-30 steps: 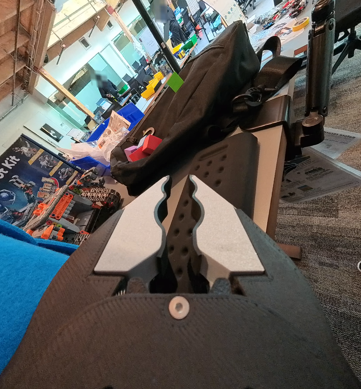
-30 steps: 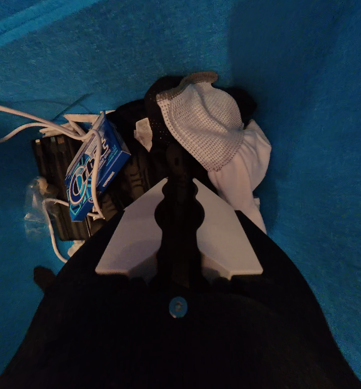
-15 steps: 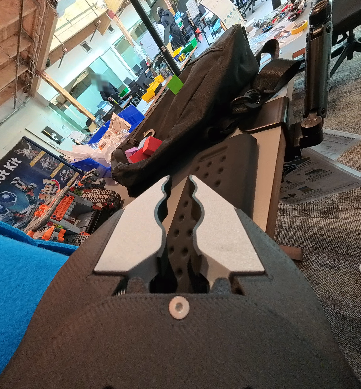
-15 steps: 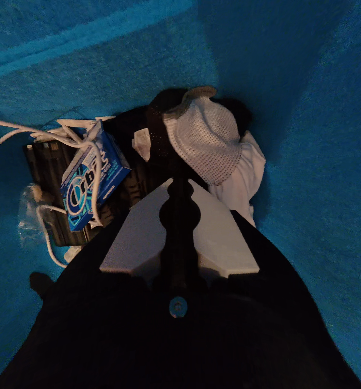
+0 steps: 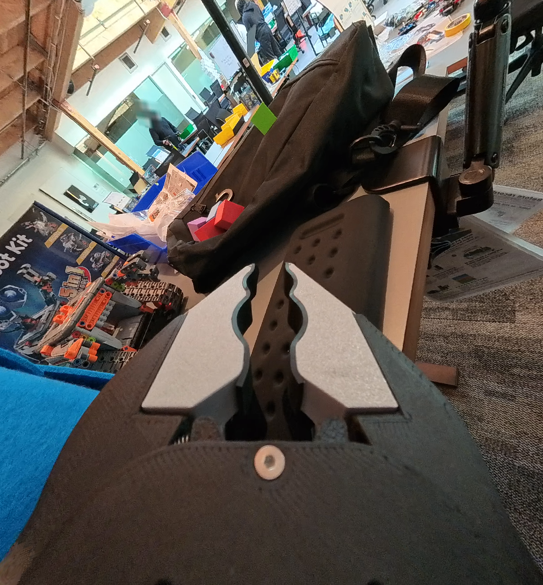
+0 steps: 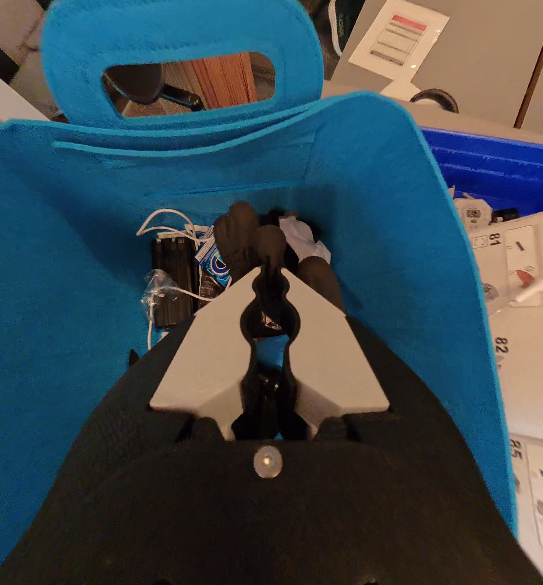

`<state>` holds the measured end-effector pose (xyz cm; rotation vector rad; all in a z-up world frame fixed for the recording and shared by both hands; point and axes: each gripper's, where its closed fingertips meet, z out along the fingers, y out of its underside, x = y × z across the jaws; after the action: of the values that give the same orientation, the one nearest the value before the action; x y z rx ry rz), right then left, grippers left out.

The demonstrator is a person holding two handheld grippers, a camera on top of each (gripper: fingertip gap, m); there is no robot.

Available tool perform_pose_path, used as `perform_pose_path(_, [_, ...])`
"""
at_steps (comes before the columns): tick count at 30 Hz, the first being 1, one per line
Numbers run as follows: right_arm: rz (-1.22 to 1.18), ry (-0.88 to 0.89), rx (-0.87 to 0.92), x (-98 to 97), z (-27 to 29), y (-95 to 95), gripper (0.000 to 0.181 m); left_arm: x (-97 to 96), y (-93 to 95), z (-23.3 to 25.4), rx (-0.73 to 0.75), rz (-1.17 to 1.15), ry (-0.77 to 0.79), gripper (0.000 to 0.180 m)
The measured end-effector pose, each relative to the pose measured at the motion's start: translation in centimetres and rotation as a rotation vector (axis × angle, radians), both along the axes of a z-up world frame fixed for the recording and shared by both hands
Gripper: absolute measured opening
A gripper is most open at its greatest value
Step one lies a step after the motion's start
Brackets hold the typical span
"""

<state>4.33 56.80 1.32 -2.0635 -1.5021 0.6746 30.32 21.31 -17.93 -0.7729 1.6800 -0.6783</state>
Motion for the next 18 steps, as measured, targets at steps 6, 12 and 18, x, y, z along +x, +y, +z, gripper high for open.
perform_pose_path(6, [-0.024, 0.003, 0.08, 2.9, 3.4, -1.4, 0.004, 0.0, 0.0, 0.0, 0.002, 0.003, -0.001, 0.013])
perform_pose_path(12, [-0.092, 0.16, 0.222, 5.6, 9.7, -3.3, 0.004, -0.1, 0.1, 0.2, -0.001, 0.006, -0.014, 0.014])
perform_pose_path(18, [-0.195, 0.301, 0.407, 9.5, 18.4, -6.6, 0.003, -0.2, 0.1, 0.6, -0.005, 0.007, -0.033, 0.015])
